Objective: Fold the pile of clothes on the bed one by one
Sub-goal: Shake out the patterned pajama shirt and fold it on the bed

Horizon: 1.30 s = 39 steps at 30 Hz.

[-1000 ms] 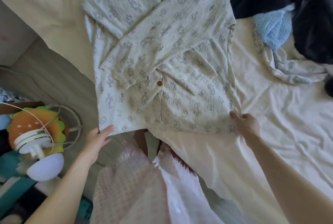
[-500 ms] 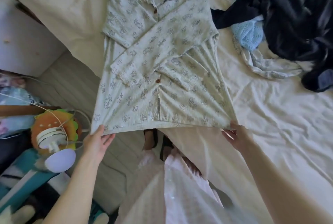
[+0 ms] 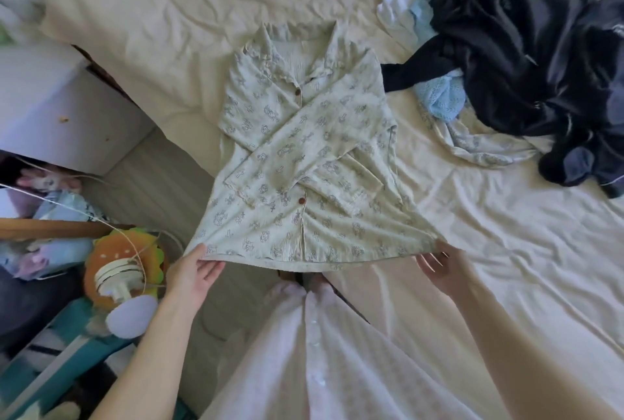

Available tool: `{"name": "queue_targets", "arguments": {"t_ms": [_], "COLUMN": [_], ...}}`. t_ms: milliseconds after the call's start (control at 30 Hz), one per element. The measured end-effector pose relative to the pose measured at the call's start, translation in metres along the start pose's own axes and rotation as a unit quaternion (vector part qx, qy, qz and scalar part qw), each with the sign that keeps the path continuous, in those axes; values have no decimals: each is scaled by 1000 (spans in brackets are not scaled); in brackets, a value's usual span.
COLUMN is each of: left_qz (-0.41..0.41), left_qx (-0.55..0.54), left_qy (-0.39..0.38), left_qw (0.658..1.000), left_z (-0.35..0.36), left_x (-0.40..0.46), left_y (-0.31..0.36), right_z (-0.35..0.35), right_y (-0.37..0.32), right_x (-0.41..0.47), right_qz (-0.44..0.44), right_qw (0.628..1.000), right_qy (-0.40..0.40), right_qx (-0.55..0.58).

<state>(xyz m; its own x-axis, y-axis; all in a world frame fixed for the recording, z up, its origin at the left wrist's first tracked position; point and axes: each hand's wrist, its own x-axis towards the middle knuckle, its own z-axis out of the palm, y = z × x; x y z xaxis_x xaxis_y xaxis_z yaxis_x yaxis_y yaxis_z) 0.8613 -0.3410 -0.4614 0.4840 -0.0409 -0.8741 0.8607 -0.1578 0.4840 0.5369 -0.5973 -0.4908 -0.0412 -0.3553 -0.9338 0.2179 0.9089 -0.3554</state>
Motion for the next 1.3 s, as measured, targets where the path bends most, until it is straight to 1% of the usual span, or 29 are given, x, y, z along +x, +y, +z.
{"name": "queue_targets", "arguments": {"t_ms": [167, 367, 533, 667, 767, 933, 1033, 1167, 1300], "left_qz": [46, 94, 120, 122, 120, 130, 133, 134, 150], "left_qx": [-48, -92, -87, -80, -64, -20, -28, -76, -88], "left_qy": [-16, -22, -26, -33, -34, -14, -3, 0, 9], "left_qw": [998, 991, 989, 989, 990, 991, 991, 988, 985], "left_z": [40, 93, 146, 185, 213, 259, 280, 301, 326], "left_x": [2, 21, 59, 105, 142, 192, 209, 219, 228], "left_y": [34, 93, 150, 190, 217, 247, 263, 287, 309], "right_z": [40, 109, 174, 221, 258, 308, 326, 348, 379], "right_y": [-25, -71, -116, -146, -163, -186, -200, -222, -244], "right_x": [0, 12, 35, 63, 86, 132, 148, 160, 173], "right_qz": [-33, -66, -110, -95, -85, -103, -105, -111, -119], "right_qw": [996, 988, 982, 974, 970, 979, 980, 976, 974], "right_qy": [-65, -111, -120, -121, -122, -97, -102, -118, -121], "right_qx": [54, 87, 98, 166, 191, 144, 133, 143, 149]}}
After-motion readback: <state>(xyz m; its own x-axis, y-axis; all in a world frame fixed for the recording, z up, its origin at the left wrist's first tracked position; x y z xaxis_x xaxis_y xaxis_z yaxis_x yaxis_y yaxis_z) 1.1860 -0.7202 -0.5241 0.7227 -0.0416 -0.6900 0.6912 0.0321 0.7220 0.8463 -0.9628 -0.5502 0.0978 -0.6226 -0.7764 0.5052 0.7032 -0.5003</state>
